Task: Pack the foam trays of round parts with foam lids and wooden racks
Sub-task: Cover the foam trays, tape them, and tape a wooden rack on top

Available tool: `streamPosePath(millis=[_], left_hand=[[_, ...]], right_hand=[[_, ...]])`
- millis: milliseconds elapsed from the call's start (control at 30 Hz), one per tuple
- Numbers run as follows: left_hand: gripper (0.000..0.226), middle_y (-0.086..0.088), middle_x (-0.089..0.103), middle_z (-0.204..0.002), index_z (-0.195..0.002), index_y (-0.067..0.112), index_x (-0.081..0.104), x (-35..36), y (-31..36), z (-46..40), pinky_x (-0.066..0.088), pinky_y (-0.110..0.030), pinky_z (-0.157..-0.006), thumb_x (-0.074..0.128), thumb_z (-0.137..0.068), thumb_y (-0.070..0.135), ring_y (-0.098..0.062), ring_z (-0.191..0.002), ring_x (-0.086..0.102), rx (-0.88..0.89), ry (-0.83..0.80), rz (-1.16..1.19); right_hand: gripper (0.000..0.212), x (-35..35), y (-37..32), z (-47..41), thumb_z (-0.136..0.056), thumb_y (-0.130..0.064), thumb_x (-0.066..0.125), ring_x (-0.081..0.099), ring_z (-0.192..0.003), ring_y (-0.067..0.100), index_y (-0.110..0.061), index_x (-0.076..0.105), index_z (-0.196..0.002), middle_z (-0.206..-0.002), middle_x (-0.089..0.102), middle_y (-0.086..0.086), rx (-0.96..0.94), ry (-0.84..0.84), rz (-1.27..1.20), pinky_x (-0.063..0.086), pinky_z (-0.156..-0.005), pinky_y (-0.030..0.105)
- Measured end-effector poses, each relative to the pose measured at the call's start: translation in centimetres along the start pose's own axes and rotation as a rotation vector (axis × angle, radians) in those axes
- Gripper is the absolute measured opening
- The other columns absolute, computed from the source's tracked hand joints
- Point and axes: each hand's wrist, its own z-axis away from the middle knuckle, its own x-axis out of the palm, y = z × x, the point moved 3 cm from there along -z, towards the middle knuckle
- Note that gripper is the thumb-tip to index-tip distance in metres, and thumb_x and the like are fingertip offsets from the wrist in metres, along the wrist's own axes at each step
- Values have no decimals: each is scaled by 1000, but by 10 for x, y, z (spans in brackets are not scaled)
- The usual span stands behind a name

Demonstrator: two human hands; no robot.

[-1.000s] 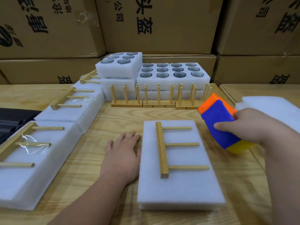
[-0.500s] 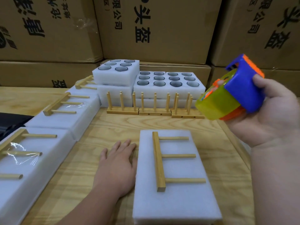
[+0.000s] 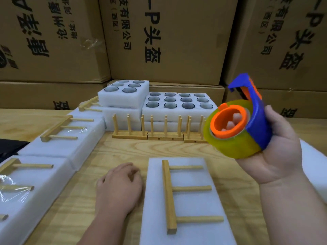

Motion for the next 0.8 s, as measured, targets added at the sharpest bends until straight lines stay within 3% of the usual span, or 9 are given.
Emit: streamPosePath(millis=[100, 167, 233, 300, 333, 433, 567, 733, 800], left_hand=[[22, 16, 69, -104, -79, 42, 63, -3, 1, -11, 33, -40, -96, 46, -93, 46, -20, -109, 56, -159, 83, 147], [27, 15, 62, -84, -74, 40, 60, -4, 2, -17, 28, -40, -90, 43, -95, 46, -23, -103, 57, -210, 118, 226], [29, 18, 62, -77, -78, 40, 64, -3, -1, -21, 28, -40, -91, 42, -96, 48, -19, -100, 60, -226, 146, 325], [29, 19, 71, -80, -78, 45, 71, -5, -3, -20, 38, -37, -91, 45, -89, 50, -3, -88, 62, -212, 171, 524], [28, 19, 74, -82, -77, 46, 73, -8, -1, -19, 43, -34, -84, 46, -85, 48, 2, -83, 63, -189, 182, 681], [26, 8, 77, -84, -81, 40, 77, -31, 12, -18, 47, -31, -74, 51, -85, 40, -9, -80, 69, -105, 262, 1065], [32, 0, 76, -82, -87, 34, 77, -73, 40, -15, 49, -35, -76, 54, -79, 55, -15, -75, 68, 139, 330, 1203], [32, 3, 78, -94, -99, 36, 77, -97, 73, 1, 54, -18, -75, 63, -75, 52, -11, -85, 71, 415, 128, 1195], [33, 6, 77, -103, -105, 39, 75, -105, 79, 6, 54, -19, -81, 66, -75, 50, -9, -94, 71, 508, 100, 1129]], right_hand=[[43, 12, 6, 4, -83, -35, 63, 76, -80, 29, -1, 79, -105, -95, 77, 20, -6, -108, 211, 62, -71, 40], [44, 15, 12, 6, -81, -34, 67, 76, -86, 31, -3, 75, -111, -104, 76, 22, -21, -125, 400, 63, -74, 43], [52, 14, 16, 7, -77, -52, 75, 74, -97, 32, -11, 75, -109, -108, 76, 17, -78, -119, 671, 60, -87, 48], [77, 15, 19, 10, -58, -76, 81, 74, -100, 28, -19, 74, -109, -107, 78, 9, -147, -156, 890, 61, -86, 43], [77, 16, 20, 12, -55, -80, 80, 75, -97, 22, -25, 74, -108, -104, 79, 4, -181, -172, 957, 62, -79, 34], [47, 19, 21, 15, -61, -71, 76, 75, -83, 9, -45, 71, -100, -93, 78, -11, -249, -222, 1106, 55, -64, 14], [44, 17, 23, 12, -64, -74, 73, 68, -89, 5, -52, 65, -101, -101, 70, -18, -341, -269, 1427, 54, -60, 16], [32, 13, 23, 6, -72, -57, 83, 59, -98, 10, -34, 70, -90, -104, 65, -13, -491, -266, 1551, 44, -75, 19], [33, 12, 22, 6, -73, -56, 83, 58, -102, 9, -33, 71, -93, -106, 67, -16, -514, -244, 1560, 45, -83, 26]])
